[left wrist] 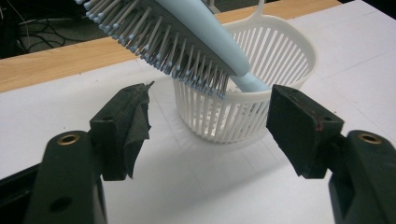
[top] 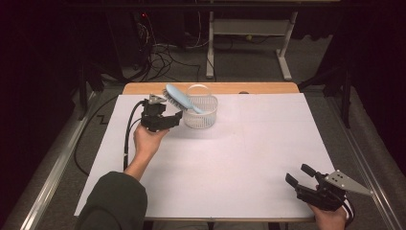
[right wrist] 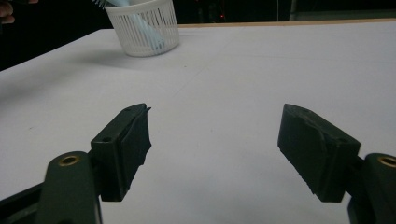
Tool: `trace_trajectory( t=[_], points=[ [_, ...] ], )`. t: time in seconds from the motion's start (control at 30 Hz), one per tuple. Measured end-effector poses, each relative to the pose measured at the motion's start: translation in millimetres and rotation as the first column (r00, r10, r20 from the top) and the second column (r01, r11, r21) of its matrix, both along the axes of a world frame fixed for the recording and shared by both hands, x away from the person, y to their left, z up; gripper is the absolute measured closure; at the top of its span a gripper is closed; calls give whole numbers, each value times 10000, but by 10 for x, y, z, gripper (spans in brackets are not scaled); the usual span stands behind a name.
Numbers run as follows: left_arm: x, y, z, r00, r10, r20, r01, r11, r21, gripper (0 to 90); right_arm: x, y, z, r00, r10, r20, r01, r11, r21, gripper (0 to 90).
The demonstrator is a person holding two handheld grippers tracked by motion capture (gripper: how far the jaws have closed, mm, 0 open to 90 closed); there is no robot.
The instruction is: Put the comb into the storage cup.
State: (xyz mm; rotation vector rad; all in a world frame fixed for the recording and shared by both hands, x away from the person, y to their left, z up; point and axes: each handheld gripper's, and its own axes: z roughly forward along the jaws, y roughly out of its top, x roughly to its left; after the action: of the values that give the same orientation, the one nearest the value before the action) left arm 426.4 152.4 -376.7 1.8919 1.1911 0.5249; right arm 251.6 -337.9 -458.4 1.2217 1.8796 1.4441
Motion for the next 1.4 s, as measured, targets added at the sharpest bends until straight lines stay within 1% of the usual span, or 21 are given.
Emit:
trace_trajectory(
  t=[0.13,0.53,0.8,0.93,1.07,1.2,1.4],
  points=[
    [-58,50,15,9999,21,151,-19,10000,-94,305,-1,3,2,10000,-10,32,10,10000,-29,260],
    [-211,178,20,9997,-7,256,12,9998,-187,308,1,0,2,10000,0,21,0,10000,-11,260],
    [-323,251,20,9988,-88,480,103,9995,-314,308,1,-2,1,10000,-1,16,1,10000,-9,260],
    [-385,304,11,9981,-29,616,49,9995,-320,311,4,-6,0,10000,14,28,-14,10000,-5,260],
    [-451,374,-19,9978,62,658,-32,9990,-449,315,0,-9,2,10000,7,12,-7,10000,9,260],
    [-506,445,-54,9980,136,619,-107,9989,-460,316,-4,-8,5,10000,-5,68,5,10000,17,260],
    [-584,537,-84,9971,266,707,-214,9971,-737,316,-1,-6,3,10000,-51,7,51,10000,-8,260]
  ],
)
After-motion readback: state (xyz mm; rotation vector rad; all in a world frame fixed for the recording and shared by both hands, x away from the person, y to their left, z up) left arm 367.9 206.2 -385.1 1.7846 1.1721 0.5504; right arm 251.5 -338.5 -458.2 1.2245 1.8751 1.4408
